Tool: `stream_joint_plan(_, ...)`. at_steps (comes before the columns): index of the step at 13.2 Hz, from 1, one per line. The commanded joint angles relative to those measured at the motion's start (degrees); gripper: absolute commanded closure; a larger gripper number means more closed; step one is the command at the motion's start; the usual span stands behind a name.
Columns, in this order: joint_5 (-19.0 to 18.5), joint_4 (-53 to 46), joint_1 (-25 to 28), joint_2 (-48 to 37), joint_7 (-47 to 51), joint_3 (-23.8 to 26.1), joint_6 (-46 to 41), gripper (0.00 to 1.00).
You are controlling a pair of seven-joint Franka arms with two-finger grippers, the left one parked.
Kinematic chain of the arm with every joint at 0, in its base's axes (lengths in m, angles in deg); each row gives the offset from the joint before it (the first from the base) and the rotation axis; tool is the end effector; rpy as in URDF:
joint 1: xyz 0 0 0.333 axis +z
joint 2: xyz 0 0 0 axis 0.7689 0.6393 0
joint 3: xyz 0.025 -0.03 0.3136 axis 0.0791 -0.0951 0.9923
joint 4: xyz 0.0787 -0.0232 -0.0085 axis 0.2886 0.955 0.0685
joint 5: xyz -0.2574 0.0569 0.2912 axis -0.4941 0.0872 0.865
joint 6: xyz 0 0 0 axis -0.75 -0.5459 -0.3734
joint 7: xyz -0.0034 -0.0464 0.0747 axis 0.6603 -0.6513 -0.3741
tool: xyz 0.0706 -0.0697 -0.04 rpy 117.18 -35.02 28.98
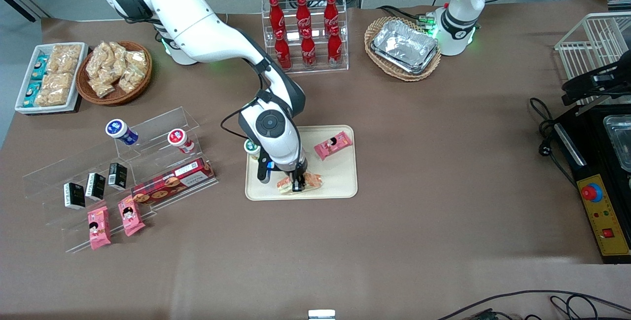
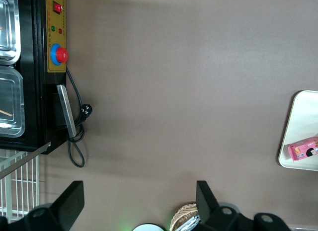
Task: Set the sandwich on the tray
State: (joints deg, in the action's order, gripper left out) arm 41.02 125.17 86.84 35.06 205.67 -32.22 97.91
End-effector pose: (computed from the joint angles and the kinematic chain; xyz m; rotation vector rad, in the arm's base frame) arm 0.5714 0.4428 0.2317 -2.0206 2.1363 0.0065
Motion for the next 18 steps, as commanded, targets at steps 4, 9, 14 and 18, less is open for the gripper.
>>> stream_joint_plan(4,-0.3,-2.2,-1.1,1.8,3.9,-0.3,1.3,0.00)
stream_joint_plan(9,-0.1,-2.2,-3.4,-5.4,3.1,-0.2,-8.2,0.00)
stream_joint_plan(14,0.1,-1.8,-4.2,-15.5,-1.9,0.2,-19.8,0.00)
stream_joint_plan(18,0.2,-1.8,-5.6,-22.8,-16.1,-0.4,-25.9,0.00)
